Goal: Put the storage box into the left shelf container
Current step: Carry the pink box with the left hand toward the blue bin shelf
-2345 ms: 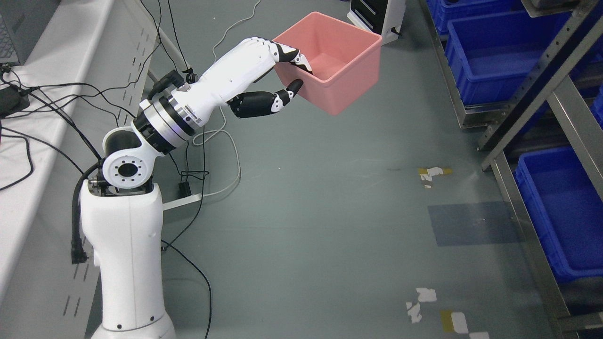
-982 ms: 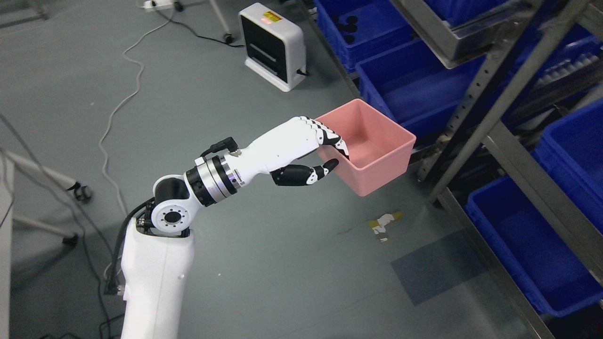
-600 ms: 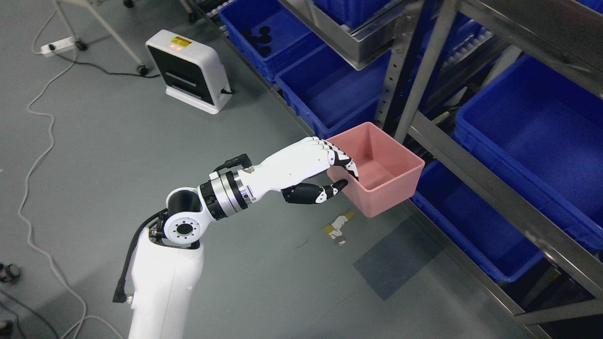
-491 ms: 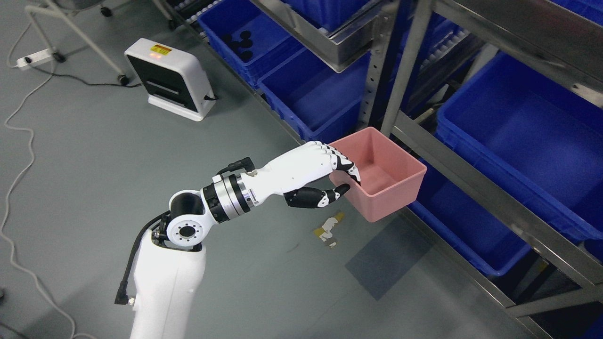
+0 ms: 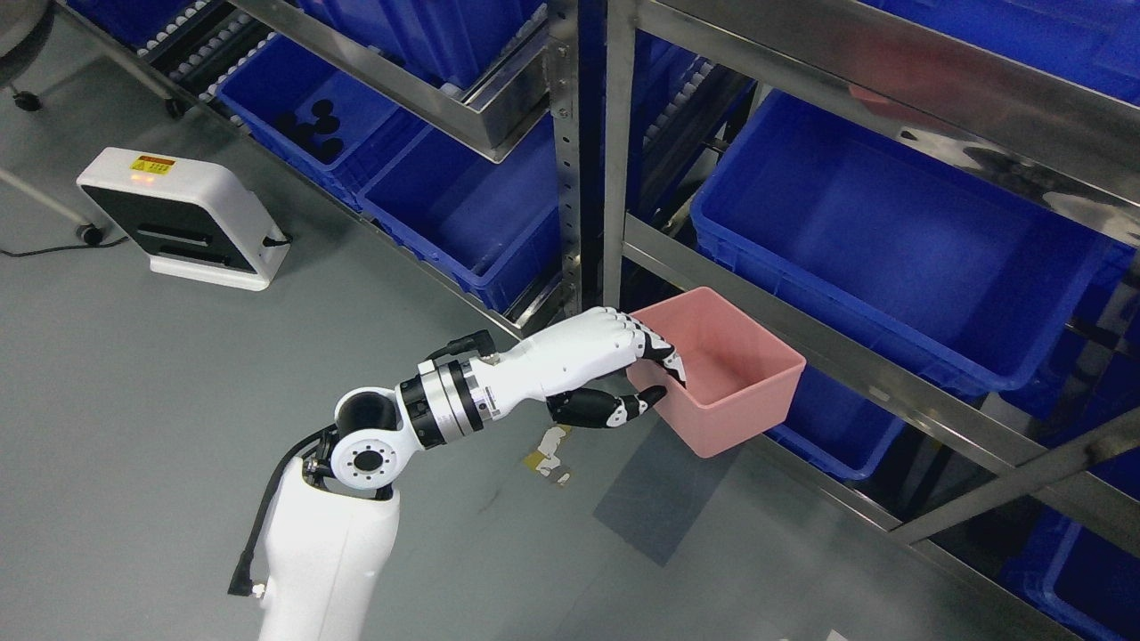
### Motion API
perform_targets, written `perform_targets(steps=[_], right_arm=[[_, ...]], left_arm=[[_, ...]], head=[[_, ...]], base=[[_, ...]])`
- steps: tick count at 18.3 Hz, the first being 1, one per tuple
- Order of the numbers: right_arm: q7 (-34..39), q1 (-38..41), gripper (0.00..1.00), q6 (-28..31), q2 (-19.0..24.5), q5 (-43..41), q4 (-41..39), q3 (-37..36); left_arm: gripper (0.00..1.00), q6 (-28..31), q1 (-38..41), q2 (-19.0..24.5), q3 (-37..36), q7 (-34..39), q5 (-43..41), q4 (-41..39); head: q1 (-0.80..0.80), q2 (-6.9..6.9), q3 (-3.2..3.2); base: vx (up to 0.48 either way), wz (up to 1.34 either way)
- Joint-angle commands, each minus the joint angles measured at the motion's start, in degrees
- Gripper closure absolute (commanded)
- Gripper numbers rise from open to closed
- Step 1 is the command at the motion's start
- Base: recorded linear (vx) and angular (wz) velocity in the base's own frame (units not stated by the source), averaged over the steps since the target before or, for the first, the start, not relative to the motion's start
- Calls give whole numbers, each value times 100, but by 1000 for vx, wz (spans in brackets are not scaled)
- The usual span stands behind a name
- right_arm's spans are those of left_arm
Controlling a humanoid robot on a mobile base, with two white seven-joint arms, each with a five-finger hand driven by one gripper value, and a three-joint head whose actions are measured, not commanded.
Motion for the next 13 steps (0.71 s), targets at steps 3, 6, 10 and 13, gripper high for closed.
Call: perform_targets(steps=[3,6,10,13], right_arm=[[4,-106,1,-2,-100,0,-100,0],[4,-106,1,-2,-100,0,-100,0],[4,-106,1,-2,-100,0,-100,0],[4,-106,1,-2,-100,0,-100,0]], left_arm=[[97,13,-125,100,617,75,-61,420],[97,13,-633,100,1118,110,-332,1182],[97,13,-1582,100,1331,224,-894,2483],[97,83,-2041,100,1322,294,-1361,3231]], head=[[0,0,0],[0,0,0],[0,0,0],[0,0,0]], base=[[27,-251],[22,-214],[41,-332],[54,-414]])
